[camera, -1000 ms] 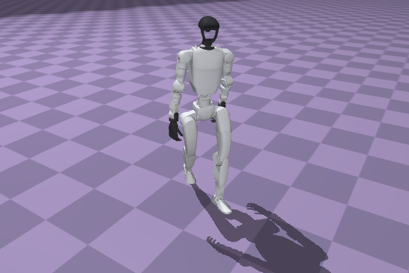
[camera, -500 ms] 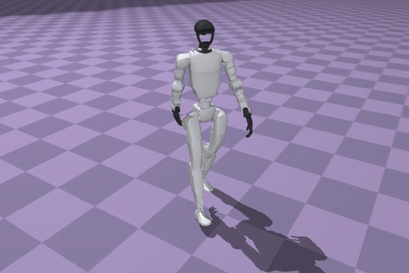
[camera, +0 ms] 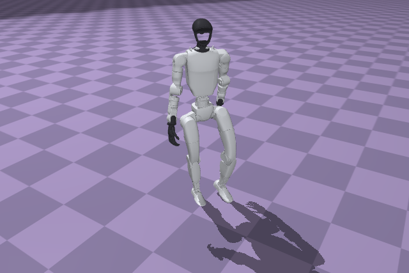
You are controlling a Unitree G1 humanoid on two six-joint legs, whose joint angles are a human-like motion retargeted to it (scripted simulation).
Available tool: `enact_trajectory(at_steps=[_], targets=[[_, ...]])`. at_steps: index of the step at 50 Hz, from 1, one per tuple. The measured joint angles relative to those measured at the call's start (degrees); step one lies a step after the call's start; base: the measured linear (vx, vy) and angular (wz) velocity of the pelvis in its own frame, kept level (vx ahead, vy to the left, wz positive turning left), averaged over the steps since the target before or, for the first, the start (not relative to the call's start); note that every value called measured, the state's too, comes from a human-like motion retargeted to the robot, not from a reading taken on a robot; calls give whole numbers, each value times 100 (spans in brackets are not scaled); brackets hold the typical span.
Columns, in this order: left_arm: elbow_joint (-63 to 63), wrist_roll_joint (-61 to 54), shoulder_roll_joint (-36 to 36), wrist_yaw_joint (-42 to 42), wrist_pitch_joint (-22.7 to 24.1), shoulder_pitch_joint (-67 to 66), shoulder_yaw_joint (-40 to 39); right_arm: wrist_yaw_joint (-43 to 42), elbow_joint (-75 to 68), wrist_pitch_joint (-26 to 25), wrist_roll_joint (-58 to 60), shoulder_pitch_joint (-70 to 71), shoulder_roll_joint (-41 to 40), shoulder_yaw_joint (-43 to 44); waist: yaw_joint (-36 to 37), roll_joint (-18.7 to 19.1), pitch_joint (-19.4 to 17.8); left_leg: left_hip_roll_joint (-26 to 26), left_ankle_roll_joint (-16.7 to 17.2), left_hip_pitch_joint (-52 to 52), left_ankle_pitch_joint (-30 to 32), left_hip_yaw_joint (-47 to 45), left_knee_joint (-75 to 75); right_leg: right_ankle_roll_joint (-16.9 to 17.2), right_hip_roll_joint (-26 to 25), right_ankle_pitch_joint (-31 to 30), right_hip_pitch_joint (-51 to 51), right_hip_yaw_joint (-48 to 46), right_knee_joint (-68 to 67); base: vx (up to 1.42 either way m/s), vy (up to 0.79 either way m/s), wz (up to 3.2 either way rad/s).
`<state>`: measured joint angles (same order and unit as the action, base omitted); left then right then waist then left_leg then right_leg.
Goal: Walk run
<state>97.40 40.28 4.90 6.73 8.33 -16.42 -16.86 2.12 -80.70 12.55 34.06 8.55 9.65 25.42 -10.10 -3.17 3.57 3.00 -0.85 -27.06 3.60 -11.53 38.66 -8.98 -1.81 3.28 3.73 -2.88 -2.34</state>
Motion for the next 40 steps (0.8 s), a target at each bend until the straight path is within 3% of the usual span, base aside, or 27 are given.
enact_trajectory(at_steps=[5, 10, 12, 13, 17, 20, 23, 25, 30, 32, 37, 40], targets=[[0, 71, 20, 59, -95, -104, -204, 18, 170, 123, 169, 254, 150, -34, 271, 74, -164, -160, -363, -202, -167, -101, -2468, -69, -399, 311, -473, 115, 10, 63, -25, -37], [0, -303, 86, 129, -84, 26, -362, 75, -89, 23, 509, 218, 240, -63, 452, 21, -245, -570, 242, -92, -489, 59, -3817, -26, -583, 534, -982, 271, -93, 69, -20, -33], [0, -408, 132, 118, -95, 156, -414, 33, -277, -37, 641, 85, 237, -43, 536, 39, -201, -517, 155, -8, -417, -131, -3576, 77, -657, 465, -1107, 293, -204, 84, -16, -40], [0, -441, 148, 91, -102, 220, -450, 11, -381, -69, 698, -15, 223, -39, 604, 2, -134, -551, -63, 16, -393, -130, -3447, 165, -631, 360, -1157, 295, -252, 104, -17, -56], [-33, -643, 229, -28, -78, 503, -539, -15, -842, -244, 872, -552, 79, 11, 862, -141, 142, -772, -357, 212, 295, 299, -3341, 859, -460, -703, -1291, 71, -671, 98, -14, -66], [-158, -932, 289, -107, 16, 771, -567, -62, -1272, -330, 823, -908, -93, -67, 873, -260, 195, -818, -580, 255, -10, 589, -2932, 1801, -439, -2206, -1127, 365, -1549, 87, -15, -50], [-326, -1231, 406, -253, 128, 1181, -507, 57, -1647, -405, 661, -1069, -207, -177, 629, 80, 135, -306, -573, 715, -388, 300, -2892, 2354, -1067, -3078, -474, 371, -2984, 80, -24, -11], [-417, -1446, 452, -320, 173, 1503, -390, 253, -1670, -535, 703, -1179, -265, -176, 588, 248, 97, -220, -552, 970, -600, 373, -2924, 2380, -1068, -2889, -45, 247, -3649, 60, -10, -60], [-745, -1449, 557, -337, 267, 2188, -59, 252, -1575, -345, 853, -1590, -388, -110, 93, 618, -6, -134, -486, 1666, -794, 340, -3241, 1597, -500, -1466, 923, -420, -3942, 66, -4, 28], [-964, -1368, 611, -308, 332, 2389, 45, 168, -1509, -319, 834, -1738, -418, -149, -195, 677, -17, -198, -461, 1886, -891, 417, -3338, 1461, -211, -1033, 1247, -626, -3497, 70, -16, 67], [-1483, -1161, 816, -95, 480, 2803, 184, 169, -1611, -460, 722, -1814, -425, -82, -514, 427, -89, -610, -414, 2519, -1227, 249, -3488, 1284, 655, -971, 1615, -1212, -1515, 57, -18, 4], [-1645, -1038, 903, -61, 539, 2938, 240, 298, -1670, -463, 558, -1800, -444, -37, -564, 380, -150, -677, -310, 2920, -1415, 168, -3545, 1145, 745, -675, 1845, -1276, -446, 59, -22, -14]])
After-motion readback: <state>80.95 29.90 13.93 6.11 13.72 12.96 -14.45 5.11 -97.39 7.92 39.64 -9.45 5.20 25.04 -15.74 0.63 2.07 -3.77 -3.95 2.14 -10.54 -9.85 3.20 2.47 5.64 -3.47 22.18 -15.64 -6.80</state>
